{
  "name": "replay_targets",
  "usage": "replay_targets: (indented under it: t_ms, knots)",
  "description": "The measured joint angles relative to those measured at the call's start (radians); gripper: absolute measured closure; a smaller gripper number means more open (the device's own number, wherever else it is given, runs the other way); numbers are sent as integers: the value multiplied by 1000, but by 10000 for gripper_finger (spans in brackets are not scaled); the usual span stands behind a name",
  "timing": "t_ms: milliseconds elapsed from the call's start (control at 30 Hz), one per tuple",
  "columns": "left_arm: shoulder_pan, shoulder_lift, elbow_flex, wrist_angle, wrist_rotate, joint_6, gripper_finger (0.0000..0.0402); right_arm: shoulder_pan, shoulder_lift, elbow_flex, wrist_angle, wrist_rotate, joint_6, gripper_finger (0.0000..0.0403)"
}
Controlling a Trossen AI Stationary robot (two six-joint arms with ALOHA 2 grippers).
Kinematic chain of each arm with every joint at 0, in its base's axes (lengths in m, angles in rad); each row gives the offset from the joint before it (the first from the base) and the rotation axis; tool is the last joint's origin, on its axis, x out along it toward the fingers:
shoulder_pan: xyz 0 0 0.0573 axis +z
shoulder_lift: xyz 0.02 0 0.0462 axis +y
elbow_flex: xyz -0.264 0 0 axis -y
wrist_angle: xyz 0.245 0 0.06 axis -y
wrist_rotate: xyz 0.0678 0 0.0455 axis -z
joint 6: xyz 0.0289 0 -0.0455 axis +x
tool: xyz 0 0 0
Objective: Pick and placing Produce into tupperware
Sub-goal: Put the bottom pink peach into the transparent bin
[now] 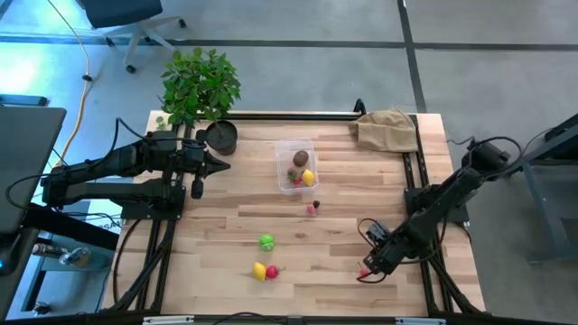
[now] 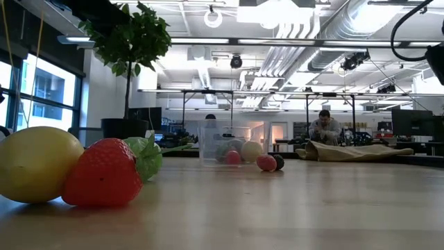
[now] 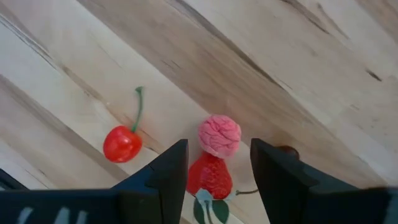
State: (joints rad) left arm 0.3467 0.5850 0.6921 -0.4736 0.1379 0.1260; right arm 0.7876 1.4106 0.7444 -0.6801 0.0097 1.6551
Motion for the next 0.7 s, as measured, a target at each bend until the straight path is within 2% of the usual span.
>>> replay_targets:
  t_ms: [700]
  knots:
    - [0,0,0,0,0,0,401,-2,121,1,81,-19,9,237]
